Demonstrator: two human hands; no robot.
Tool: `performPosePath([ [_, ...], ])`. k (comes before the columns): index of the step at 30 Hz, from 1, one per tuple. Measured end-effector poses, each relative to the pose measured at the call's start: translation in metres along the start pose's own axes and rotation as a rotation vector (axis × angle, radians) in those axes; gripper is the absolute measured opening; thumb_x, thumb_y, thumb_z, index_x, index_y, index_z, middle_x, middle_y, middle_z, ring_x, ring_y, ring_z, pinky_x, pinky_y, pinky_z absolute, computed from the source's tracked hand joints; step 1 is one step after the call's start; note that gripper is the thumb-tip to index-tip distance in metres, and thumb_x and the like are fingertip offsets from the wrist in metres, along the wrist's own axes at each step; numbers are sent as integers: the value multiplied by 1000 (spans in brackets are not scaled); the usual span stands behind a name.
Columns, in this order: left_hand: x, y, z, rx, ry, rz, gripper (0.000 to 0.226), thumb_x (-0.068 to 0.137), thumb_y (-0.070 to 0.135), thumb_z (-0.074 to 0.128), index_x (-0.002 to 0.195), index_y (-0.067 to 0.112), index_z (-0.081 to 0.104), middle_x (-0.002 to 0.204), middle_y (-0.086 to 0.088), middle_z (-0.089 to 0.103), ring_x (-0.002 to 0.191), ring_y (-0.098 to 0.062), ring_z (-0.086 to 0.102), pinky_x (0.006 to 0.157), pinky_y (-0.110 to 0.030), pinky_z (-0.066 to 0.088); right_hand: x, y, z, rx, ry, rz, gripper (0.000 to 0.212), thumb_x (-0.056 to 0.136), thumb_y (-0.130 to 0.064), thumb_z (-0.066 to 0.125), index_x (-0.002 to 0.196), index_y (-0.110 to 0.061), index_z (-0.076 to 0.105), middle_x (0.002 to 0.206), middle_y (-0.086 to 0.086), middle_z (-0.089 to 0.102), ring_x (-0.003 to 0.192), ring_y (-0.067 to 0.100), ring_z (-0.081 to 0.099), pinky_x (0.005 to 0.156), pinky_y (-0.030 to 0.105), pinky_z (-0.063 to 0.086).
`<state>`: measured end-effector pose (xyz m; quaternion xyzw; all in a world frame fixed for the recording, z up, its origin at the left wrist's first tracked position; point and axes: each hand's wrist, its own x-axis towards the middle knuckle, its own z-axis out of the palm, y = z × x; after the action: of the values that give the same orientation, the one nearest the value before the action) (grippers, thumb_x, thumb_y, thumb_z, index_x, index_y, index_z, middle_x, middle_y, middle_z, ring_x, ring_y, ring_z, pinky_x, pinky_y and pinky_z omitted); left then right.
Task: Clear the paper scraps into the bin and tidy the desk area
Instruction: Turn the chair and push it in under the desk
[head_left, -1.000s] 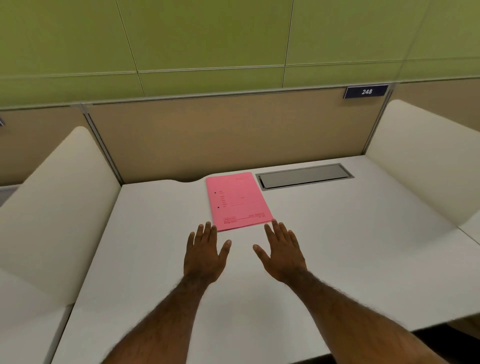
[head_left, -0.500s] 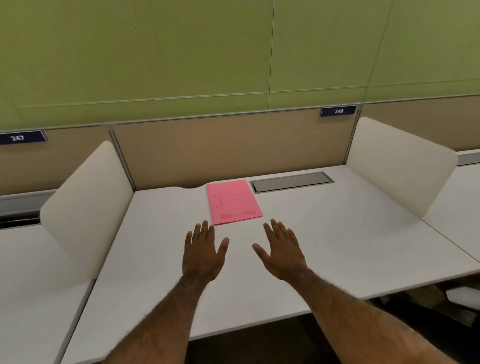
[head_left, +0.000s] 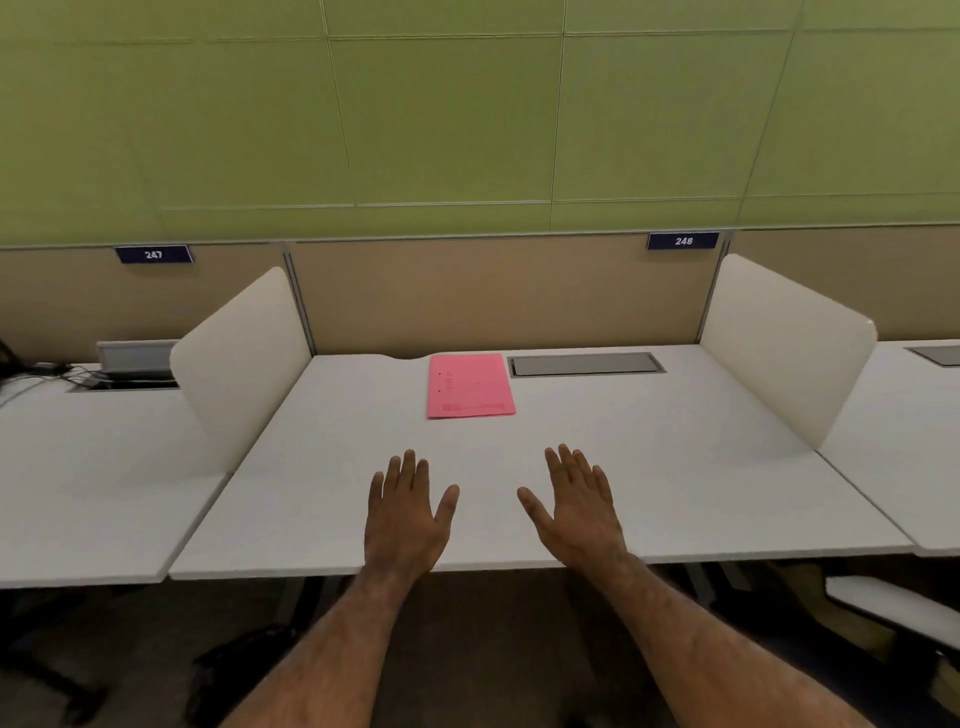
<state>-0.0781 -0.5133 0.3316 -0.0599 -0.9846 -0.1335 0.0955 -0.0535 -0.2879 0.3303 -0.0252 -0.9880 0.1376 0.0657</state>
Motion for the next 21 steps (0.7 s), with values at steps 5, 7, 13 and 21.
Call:
performPosePath([
  [5, -44, 29, -23, 20, 56, -15, 113, 67, 79, -26, 154, 19, 14, 162, -1, 0, 149, -19, -6, 120, -39, -7, -42, 4, -17, -9, 12, -46, 100, 70, -82, -15, 153, -28, -6, 162, -4, -13, 147, 16, -17, 117, 39, -16],
  [7, -59, 38, -31, 25, 62, -14, 112, 66, 79, -26, 154, 20, 12, 162, 0, -3, 149, -18, -9, 120, -39, -8, -56, 4, -22, -16, 5, -53, 101, 68, -82, -16, 153, -28, -7, 161, -5, -15, 147, 17, -18, 117, 40, -17],
  [13, -107, 60, -46, 28, 67, -14, 113, 64, 81, -25, 154, 21, 8, 162, 1, -6, 148, -17, -11, 120, -40, -8, -96, 8, -34, -7, 10, -84, 106, 64, -84, -19, 154, -29, -5, 161, -5, -15, 147, 17, -18, 117, 42, -17],
  [21, -204, 96, -54, 10, 75, -15, 92, 82, 73, -5, 154, 19, 10, 163, -1, -4, 149, -19, -9, 120, -40, -6, -187, 31, -51, -6, -17, -143, 88, 82, -76, 1, 154, -26, -1, 163, -3, -9, 148, 17, -15, 117, 41, -15],
])
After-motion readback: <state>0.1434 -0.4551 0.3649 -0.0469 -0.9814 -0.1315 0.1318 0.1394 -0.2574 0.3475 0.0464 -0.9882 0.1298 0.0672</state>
